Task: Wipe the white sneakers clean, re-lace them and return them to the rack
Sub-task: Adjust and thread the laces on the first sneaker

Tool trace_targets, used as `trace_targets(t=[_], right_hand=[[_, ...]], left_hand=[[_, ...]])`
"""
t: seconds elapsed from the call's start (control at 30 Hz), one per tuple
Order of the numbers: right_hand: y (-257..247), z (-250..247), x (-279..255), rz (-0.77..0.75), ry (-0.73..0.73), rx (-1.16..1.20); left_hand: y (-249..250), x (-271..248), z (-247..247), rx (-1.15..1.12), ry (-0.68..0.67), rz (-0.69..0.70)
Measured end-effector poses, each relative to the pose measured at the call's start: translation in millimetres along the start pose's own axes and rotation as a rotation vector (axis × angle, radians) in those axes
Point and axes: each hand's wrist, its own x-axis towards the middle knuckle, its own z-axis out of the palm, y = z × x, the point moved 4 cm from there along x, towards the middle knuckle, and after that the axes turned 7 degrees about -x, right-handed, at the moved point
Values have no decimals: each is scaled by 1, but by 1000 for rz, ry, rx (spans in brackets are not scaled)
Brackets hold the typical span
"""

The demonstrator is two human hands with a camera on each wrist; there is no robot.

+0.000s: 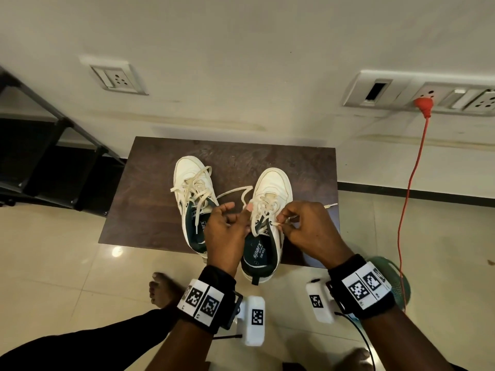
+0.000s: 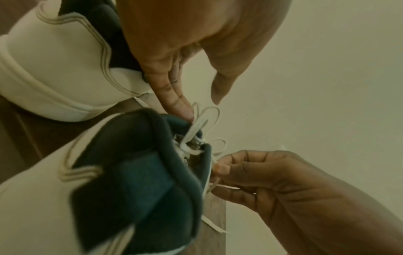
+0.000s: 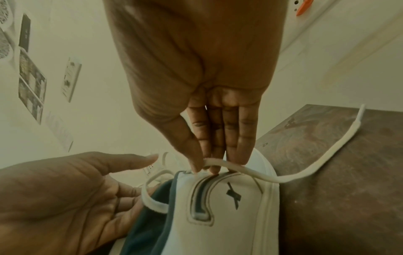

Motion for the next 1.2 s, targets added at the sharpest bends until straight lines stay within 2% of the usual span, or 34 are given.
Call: trace_targets(t=[0.13, 0.4, 0.5, 0.57, 0.67, 0.83, 0.93, 1.07, 1.13, 1.2], right_hand=[[-4, 2, 0, -34, 9, -34], [1, 3, 2, -18, -8, 1], [-6, 5, 3, -45, 34, 13], [-9, 10, 4, -57, 72, -62], [-12, 16, 5, -57, 97, -161], [-15, 15, 3, -64, 103, -204], [-22, 19, 3, -88, 105, -282], [-28, 27, 3, -146, 24, -430], [-26, 27, 1, -166, 23, -444], [-23, 27, -1, -191, 32, -445]], left_hand=[[0, 4, -1, 174, -64, 82], [-5, -4, -5, -137, 38, -23], [-6, -7, -3, -164, 41, -33], [-6, -4, -3, -134, 55, -29], [-6, 4, -6, -13, 85, -16], [12, 6, -6, 422, 51, 167], [16, 2, -5, 526, 17, 250], [20, -6, -4, 699, 24, 348], [25, -9, -3, 770, 34, 402], [25, -7, 0, 803, -21, 434]])
